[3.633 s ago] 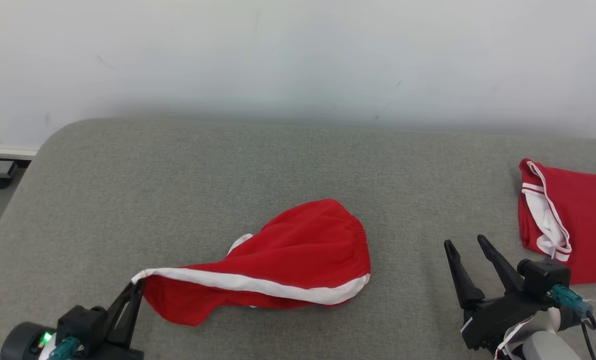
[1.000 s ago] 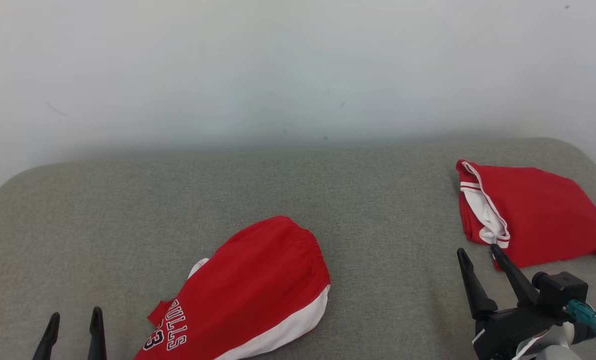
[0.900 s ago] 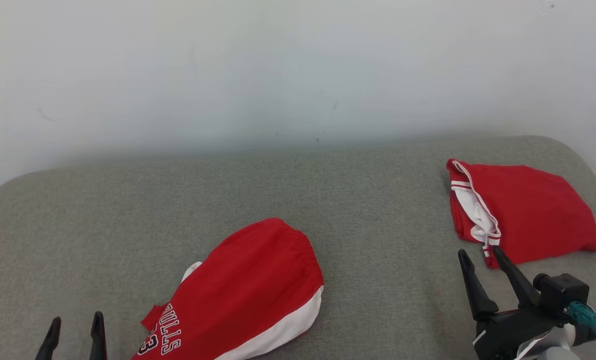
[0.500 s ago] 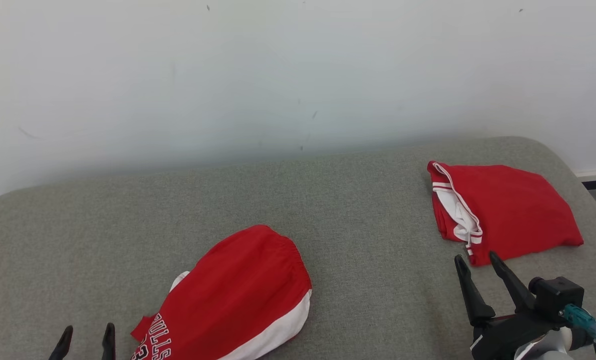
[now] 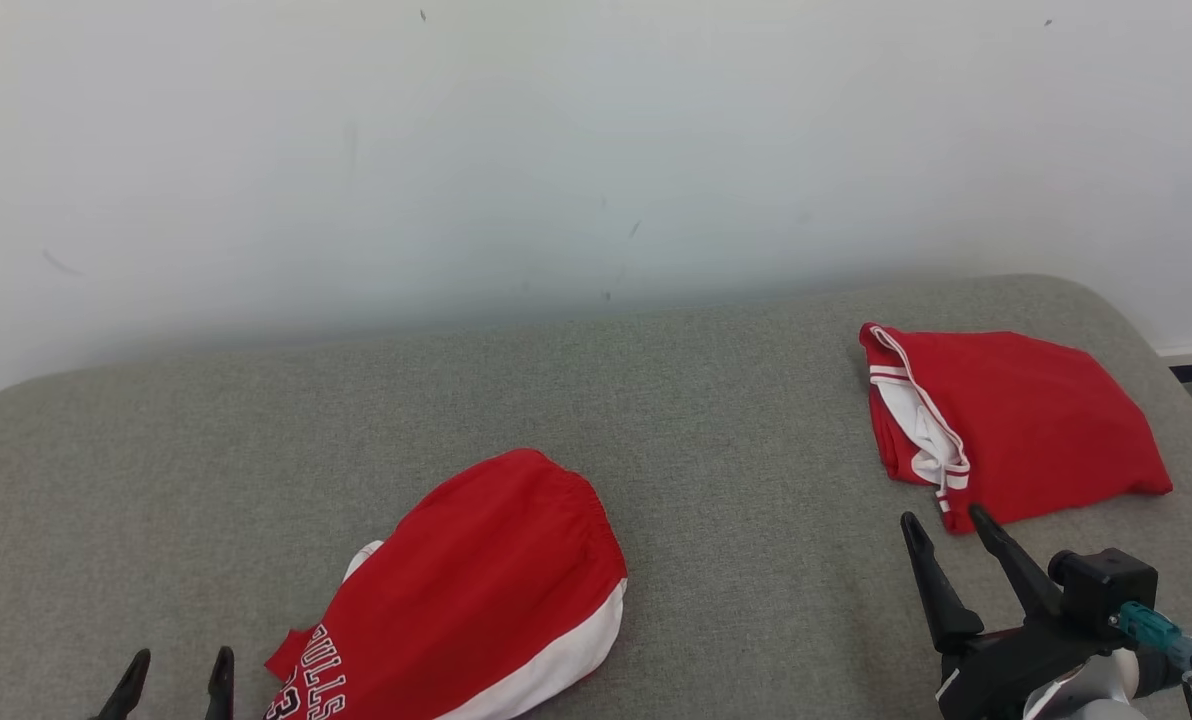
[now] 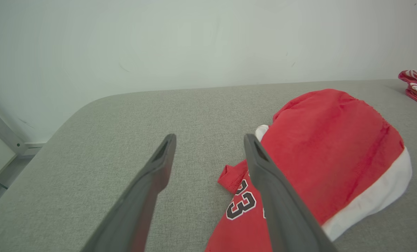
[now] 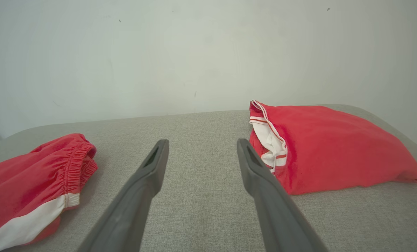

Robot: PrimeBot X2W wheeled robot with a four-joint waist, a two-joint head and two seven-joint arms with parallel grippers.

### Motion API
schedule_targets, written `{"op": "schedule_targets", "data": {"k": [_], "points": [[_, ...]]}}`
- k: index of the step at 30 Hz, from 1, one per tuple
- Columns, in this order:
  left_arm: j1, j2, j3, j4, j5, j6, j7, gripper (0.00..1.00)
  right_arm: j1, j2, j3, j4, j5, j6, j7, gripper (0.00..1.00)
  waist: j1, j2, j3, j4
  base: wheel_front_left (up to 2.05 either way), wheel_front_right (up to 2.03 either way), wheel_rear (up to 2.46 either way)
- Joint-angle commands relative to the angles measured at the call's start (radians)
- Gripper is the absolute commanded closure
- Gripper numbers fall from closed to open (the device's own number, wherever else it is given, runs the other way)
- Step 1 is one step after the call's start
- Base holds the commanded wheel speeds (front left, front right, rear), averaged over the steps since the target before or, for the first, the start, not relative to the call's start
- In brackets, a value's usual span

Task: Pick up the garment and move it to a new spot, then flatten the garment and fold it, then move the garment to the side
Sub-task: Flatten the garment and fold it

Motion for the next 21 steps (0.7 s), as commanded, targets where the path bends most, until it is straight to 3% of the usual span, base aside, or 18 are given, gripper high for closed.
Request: {"op": "schedule_targets", "data": {"k": [1, 13, 21], "points": [[0.01, 0.007, 0.0, -0.005, 0.0, 0.006, 0.004, 0.0, 0.006, -0.001, -0.004, -0.002, -0.009, -0.001, -0.001, 0.0, -0.0001, 0.0, 0.001, 0.0, 0.0, 0.0, 0.0], [0.009, 0.016, -0.007, -0.013, -0.005, 0.012, 0.006, 0.0, 0.008, 0.002, 0.005, -0.009, -0.011, -0.001, -0.002, 0.0, -0.0001, 0.0, 0.006, 0.008, 0.0, 0.0, 0.0], [-0.008, 0.01, -0.032, -0.017, -0.01, -0.002, 0.013, 0.0, 0.014, -0.004, 0.055, -0.01, 0.027, -0.001, -0.001, 0.0, -0.0001, 0.0, 0.01, 0.06, 0.0, 0.0, 0.0]]}}
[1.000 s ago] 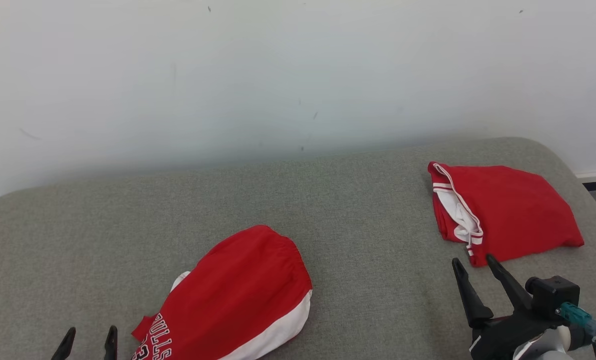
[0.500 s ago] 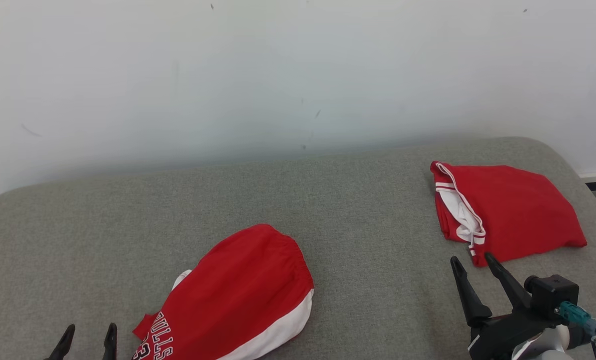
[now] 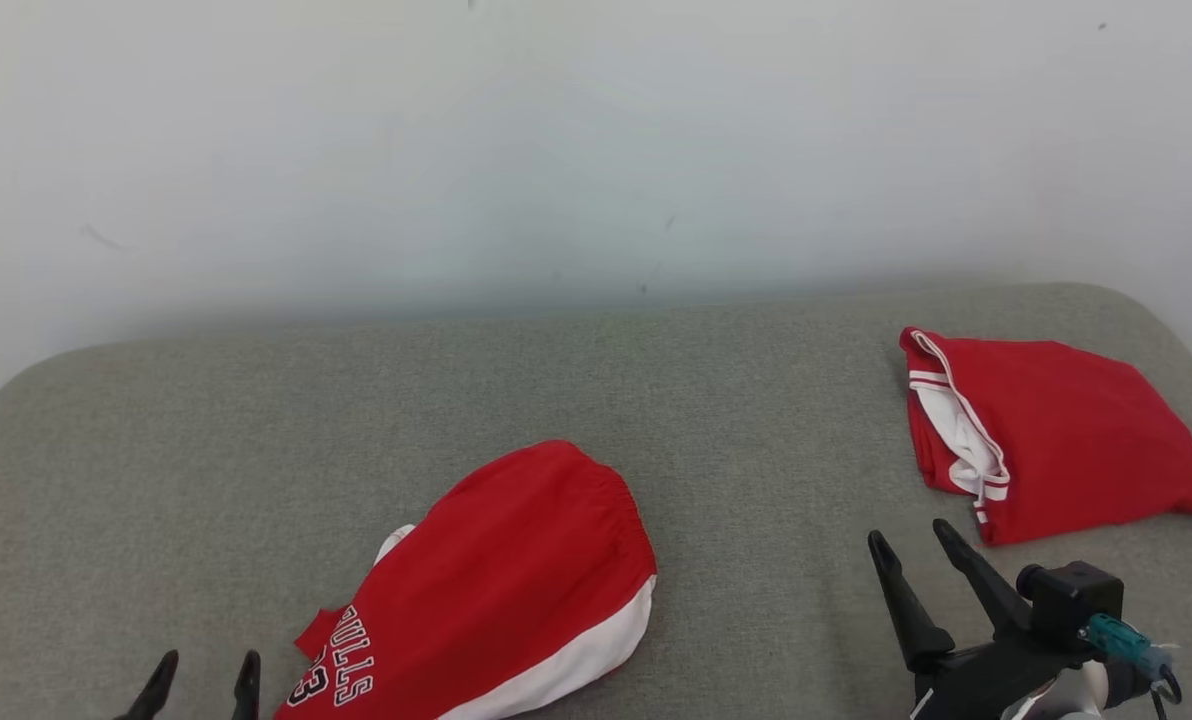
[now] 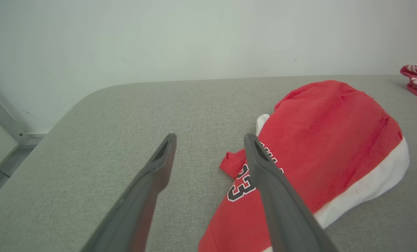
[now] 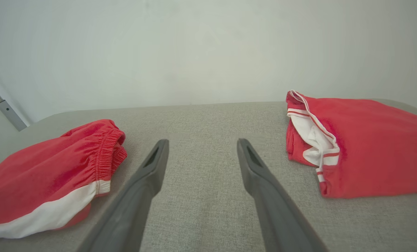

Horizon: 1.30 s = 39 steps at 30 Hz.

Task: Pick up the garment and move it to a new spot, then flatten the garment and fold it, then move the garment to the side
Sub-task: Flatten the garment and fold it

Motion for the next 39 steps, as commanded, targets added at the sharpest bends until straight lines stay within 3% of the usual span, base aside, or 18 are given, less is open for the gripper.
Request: {"op": "schedule_targets", "data": {"k": [1, 17, 28, 39], "points": [[-0.006, 0.0, -0.009, -0.002, -0.002, -0.006, 0.007, 0.0, 0.006, -0.008, 0.009, 0.002, 0.013, -0.001, -0.001, 0.0, -0.0001, 0.0, 0.0, 0.027, 0.0, 0.0, 0.0], [0.013, -0.058, -0.117, 0.051, -0.055, -0.085, 0.044, 0.0, -0.026, -0.049, 0.193, 0.054, 0.109, -0.001, 0.057, 0.0, -0.0001, 0.0, 0.003, 0.174, 0.0, 0.0, 0.0], [-0.041, -0.104, -0.149, 0.247, -0.115, -0.137, 0.006, 0.0, -0.131, -0.046, 0.329, 0.185, 0.157, -0.001, 0.047, 0.0, -0.0001, 0.0, 0.021, 0.198, 0.0, 0.0, 0.0], [-0.14, -0.114, -0.177, 0.447, -0.155, -0.168, -0.05, 0.0, -0.234, -0.014, 0.454, 0.343, 0.224, -0.001, -0.003, 0.0, -0.0001, 0.0, 0.036, 0.203, 0.0, 0.0, 0.0]]}}
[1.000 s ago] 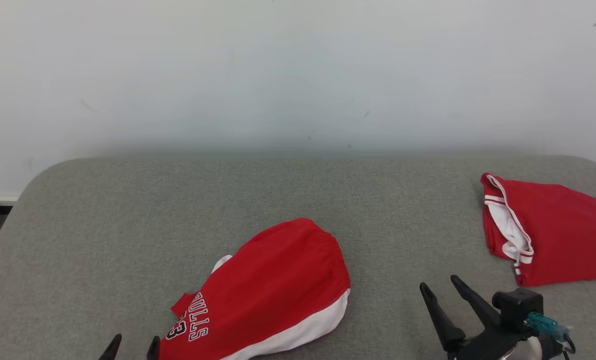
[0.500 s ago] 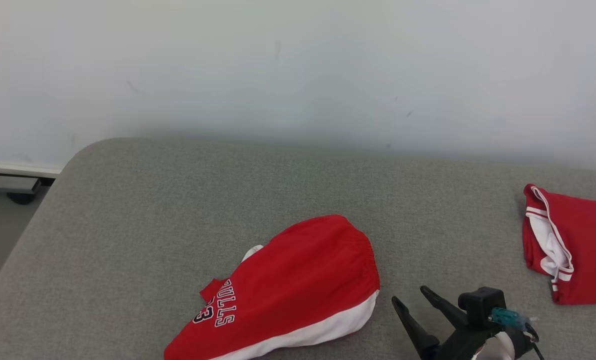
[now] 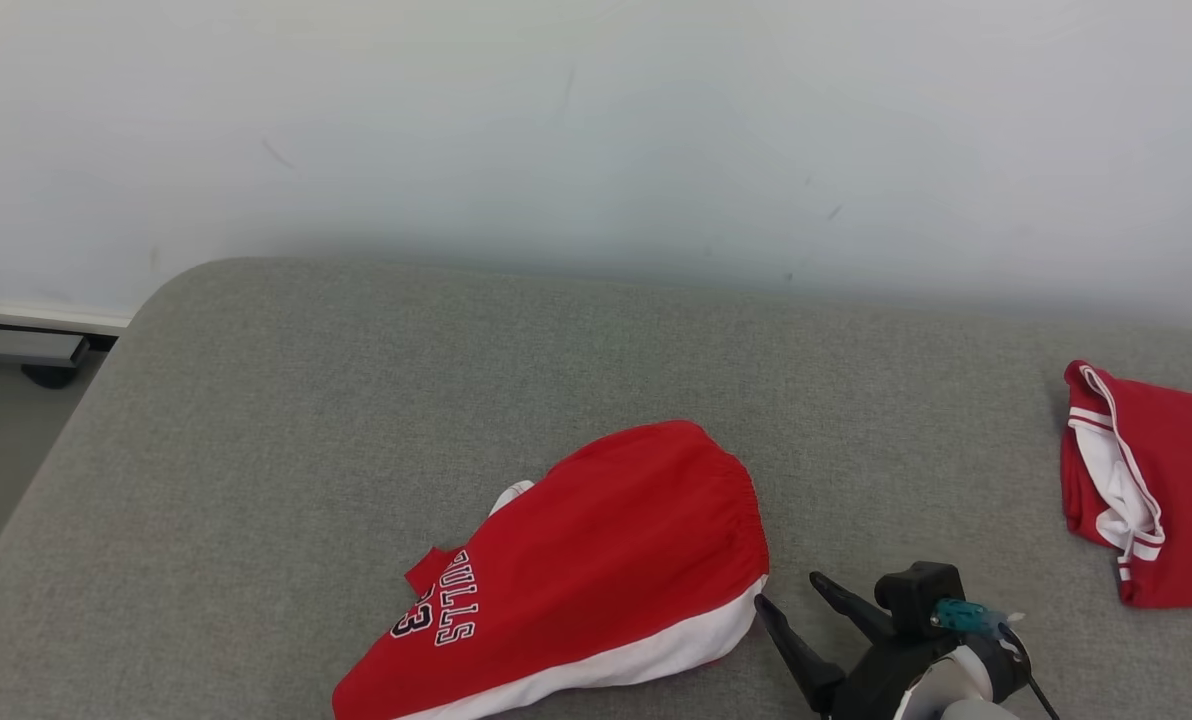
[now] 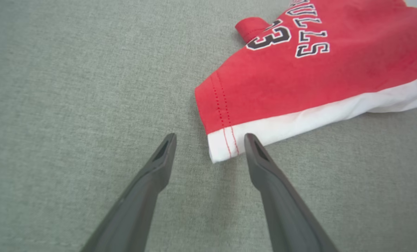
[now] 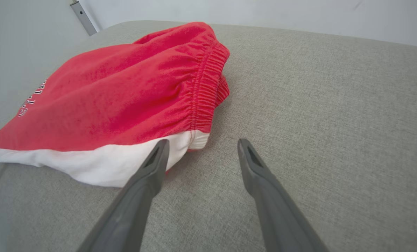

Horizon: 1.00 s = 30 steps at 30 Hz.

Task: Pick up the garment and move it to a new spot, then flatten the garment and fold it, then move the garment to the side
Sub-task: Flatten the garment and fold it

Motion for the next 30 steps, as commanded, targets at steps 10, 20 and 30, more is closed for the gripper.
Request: {"op": "schedule_targets", "data": {"k": [10, 20, 30], "points": [[-0.09, -0.011, -0.067, 0.1, -0.048, -0.016, -0.02, 0.0, -0.099, 0.015, 0.12, 0.121, 0.079, -0.001, -0.039, 0.0, -0.0001, 0.0, 0.017, 0.019, 0.0, 0.0, 0.0], [-0.133, 0.001, -0.18, 0.117, -0.147, -0.018, -0.032, 1.0, -0.16, 0.023, 0.224, 0.192, 0.16, -0.001, -0.063, 1.0, -0.0001, 0.0, 0.027, 0.033, 0.0, 0.0, 0.0], [-0.169, 0.042, -0.2, 0.092, -0.151, -0.013, -0.091, 1.0, -0.176, -0.011, 0.238, 0.13, 0.209, -0.001, -0.071, 1.0, -0.0001, 0.0, 0.019, 0.02, 0.0, 0.0, 0.0]]}}
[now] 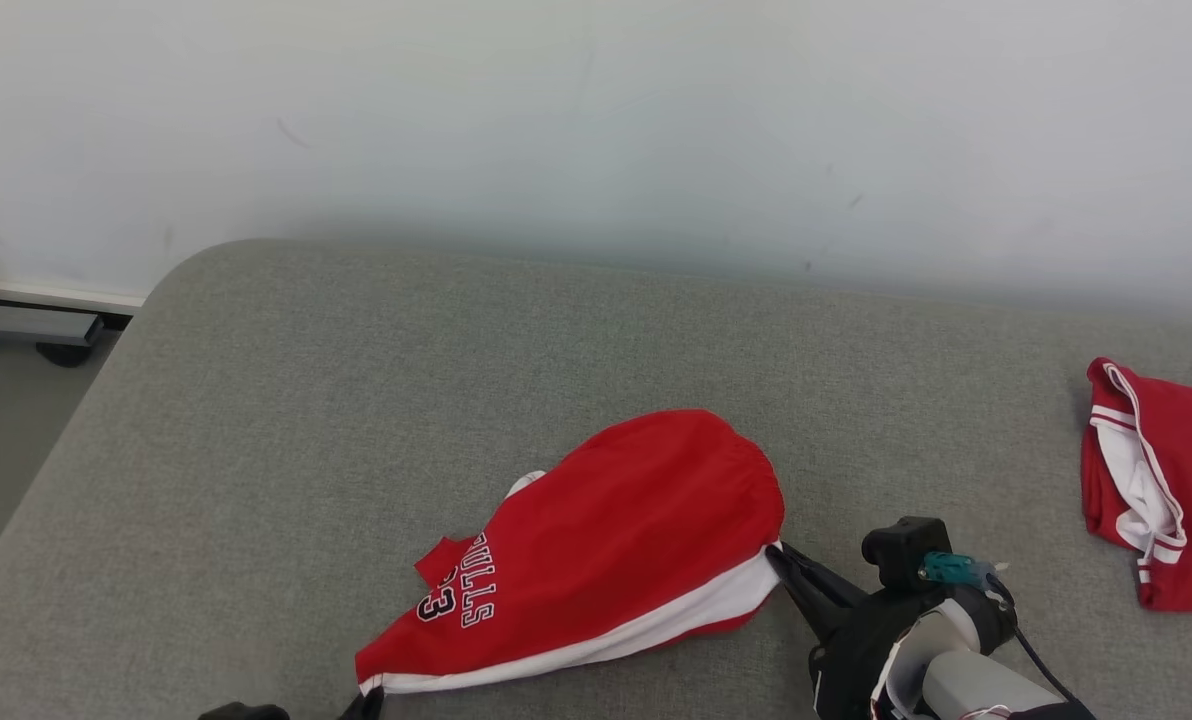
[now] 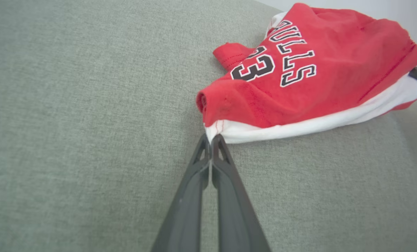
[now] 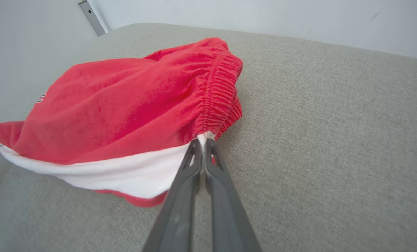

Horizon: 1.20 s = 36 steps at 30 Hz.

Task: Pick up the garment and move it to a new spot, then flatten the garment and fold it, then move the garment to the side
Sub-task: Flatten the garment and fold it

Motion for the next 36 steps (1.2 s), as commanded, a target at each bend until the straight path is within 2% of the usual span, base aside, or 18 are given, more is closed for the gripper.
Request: {"op": "schedule_targets", "data": {"k": [1, 13, 22, 28, 30, 36], "points": [[-0.019, 0.013, 0.007, -0.013, 0.009, 0.003, -0.01, 1.0, -0.005, -0.009, -0.008, -0.021, 0.013, -0.001, -0.006, 1.0, 0.0001, 0.0, -0.003, -0.005, 0.0, 0.0, 0.0], [-0.12, 0.1, 0.014, -0.17, 0.086, 0.023, -0.008, 1.0, -0.054, -0.046, -0.034, -0.168, 0.062, -0.001, -0.006, 1.0, 0.0001, 0.0, -0.004, -0.038, 0.0, 0.0, 0.0], [-0.366, 0.212, -0.015, -0.283, 0.119, 0.006, 0.135, 1.0, -0.28, -0.069, 0.0, -0.181, 0.131, -0.001, 0.0, 1.0, 0.0001, 0.0, 0.068, -0.094, 0.0, 0.0, 0.0], [-0.589, 0.248, -0.054, -0.306, 0.028, 0.001, 0.199, 1.0, -0.496, -0.052, 0.026, -0.112, 0.175, -0.001, 0.011, 1.0, 0.0001, 0.0, 0.166, -0.155, 0.0, 0.0, 0.0], [-0.677, 0.279, -0.088, -0.292, 0.01, 0.003, 0.213, 1.0, -0.566, -0.04, 0.029, -0.087, 0.202, -0.001, 0.014, 1.0, 0.0001, 0.0, 0.197, -0.175, 0.0, 0.0, 0.0], [-0.91, 0.302, -0.148, -0.235, -0.129, 0.003, 0.239, 1.0, -0.779, -0.015, 0.015, 0.023, 0.254, -0.001, 0.016, 1.0, 0.0001, 0.0, 0.298, -0.232, 0.0, 0.0, 0.0]]}}
